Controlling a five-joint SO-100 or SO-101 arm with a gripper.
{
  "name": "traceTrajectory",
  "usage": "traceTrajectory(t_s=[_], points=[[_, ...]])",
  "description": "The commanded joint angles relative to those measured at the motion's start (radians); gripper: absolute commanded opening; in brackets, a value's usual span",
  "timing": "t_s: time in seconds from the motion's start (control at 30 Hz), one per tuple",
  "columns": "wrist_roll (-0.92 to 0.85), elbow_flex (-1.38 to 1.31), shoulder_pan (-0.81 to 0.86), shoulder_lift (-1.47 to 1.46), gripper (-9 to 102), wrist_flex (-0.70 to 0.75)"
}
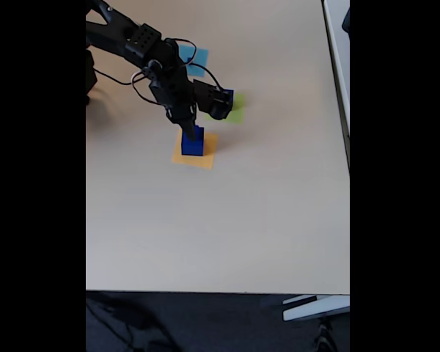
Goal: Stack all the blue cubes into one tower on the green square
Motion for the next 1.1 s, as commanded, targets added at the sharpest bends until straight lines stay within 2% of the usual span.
traceTrajectory(t_s=[0.0, 0.9, 1.07], points=[[0.002, -0.008, -0.009, 0.077, 18, -0.025], [-0.008, -0.114, -0.095, 0.086, 30, -0.101], [0.092, -0.172, -0.163, 0.117, 30, -0.092]])
